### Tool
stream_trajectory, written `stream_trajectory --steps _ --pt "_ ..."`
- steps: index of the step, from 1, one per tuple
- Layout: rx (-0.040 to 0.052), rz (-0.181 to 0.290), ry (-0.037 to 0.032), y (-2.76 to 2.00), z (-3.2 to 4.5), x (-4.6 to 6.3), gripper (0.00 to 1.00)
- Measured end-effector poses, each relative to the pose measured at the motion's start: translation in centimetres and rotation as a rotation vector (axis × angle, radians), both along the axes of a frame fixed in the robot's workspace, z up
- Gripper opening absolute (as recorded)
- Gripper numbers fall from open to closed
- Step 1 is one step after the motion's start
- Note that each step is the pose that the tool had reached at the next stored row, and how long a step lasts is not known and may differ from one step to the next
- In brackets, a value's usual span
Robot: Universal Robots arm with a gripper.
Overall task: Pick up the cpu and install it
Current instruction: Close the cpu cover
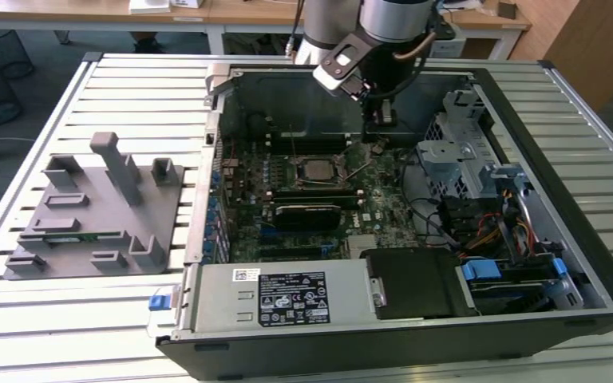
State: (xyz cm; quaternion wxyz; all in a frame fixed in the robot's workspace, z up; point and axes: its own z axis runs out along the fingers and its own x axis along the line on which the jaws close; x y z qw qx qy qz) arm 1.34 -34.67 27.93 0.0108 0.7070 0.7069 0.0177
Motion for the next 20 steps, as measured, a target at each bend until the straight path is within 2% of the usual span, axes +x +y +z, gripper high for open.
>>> stream_trajectory --steps 11,20 --pt "0.0000 0.000 0.0000 0.08 -0.04 0.5 0.11" --pt "0.0002 0.000 0.0000 0.15 -0.08 1.3 0.11"
